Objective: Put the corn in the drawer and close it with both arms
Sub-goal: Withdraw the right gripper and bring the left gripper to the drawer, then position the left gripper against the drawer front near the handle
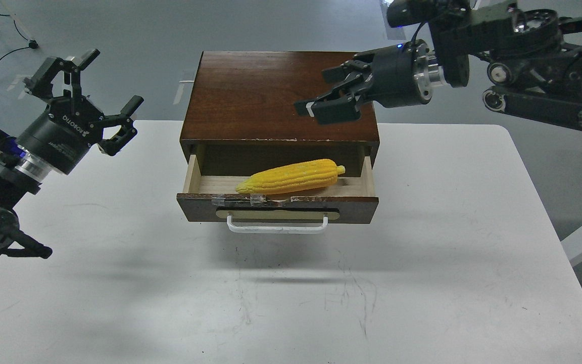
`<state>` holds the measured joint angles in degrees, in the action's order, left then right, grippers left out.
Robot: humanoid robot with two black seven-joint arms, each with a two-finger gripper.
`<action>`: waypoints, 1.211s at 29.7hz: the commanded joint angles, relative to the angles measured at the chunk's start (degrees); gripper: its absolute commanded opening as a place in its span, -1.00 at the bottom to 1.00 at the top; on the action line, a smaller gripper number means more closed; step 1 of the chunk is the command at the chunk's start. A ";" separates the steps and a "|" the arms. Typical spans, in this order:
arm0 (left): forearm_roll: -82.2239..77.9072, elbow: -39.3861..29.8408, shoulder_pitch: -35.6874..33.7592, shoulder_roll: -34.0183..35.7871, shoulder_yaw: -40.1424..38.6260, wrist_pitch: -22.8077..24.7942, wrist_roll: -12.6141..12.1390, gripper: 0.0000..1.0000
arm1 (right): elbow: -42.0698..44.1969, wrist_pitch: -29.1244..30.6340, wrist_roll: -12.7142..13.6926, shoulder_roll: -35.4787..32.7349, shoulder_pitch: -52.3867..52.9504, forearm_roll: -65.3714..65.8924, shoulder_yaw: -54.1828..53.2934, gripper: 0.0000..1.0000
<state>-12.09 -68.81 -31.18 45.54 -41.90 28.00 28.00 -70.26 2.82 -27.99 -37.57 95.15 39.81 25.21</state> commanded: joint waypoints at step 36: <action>-84.33 -22.78 -4.08 -13.20 17.38 0.00 0.00 -1.00 | 3.02 -0.36 -0.01 -7.25 -53.41 -33.66 -32.33 1.00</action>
<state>-97.02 -94.16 -39.44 32.16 -24.75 27.99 28.00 -67.26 2.53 -28.00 -44.95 41.89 6.15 -7.11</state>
